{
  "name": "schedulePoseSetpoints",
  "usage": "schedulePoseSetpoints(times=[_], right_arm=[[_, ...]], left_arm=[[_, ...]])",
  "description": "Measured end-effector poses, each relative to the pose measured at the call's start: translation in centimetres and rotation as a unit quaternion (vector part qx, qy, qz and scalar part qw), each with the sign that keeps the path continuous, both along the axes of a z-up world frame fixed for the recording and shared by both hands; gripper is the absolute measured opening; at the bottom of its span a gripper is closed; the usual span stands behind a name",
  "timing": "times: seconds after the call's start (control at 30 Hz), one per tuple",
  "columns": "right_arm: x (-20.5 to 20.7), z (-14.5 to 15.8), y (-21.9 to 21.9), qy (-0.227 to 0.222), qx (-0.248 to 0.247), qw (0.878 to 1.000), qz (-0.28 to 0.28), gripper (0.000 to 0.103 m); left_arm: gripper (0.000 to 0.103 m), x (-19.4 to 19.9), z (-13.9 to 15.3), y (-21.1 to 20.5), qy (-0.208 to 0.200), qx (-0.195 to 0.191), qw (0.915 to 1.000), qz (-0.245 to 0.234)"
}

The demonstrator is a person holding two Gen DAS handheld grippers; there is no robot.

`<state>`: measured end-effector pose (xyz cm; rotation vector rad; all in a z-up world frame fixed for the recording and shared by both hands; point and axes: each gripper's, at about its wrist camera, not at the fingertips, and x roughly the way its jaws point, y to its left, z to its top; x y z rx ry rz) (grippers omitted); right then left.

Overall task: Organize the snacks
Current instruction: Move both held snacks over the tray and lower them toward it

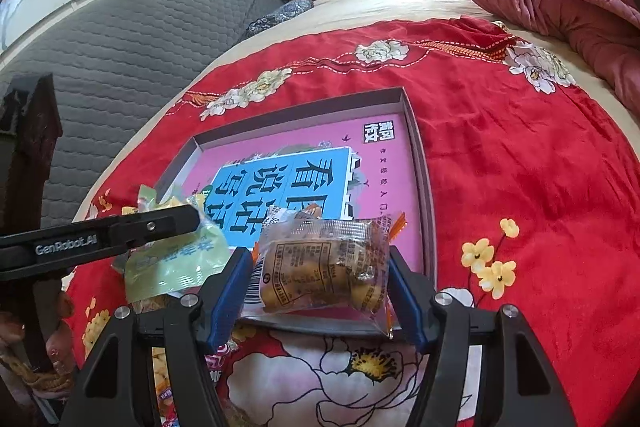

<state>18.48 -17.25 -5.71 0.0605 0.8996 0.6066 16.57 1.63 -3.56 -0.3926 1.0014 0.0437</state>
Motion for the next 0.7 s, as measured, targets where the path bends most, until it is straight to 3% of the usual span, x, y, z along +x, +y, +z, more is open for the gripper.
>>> schedulePoseSetpoints(times=[0.7], right_arm=[[-0.3, -0.7, 0.6, -0.002, -0.031, 1.000, 0.000, 0.066]], left_arm=[[0.035, 0.9, -1.4, -0.1, 0.013, -0.001, 0.9999, -0.004]])
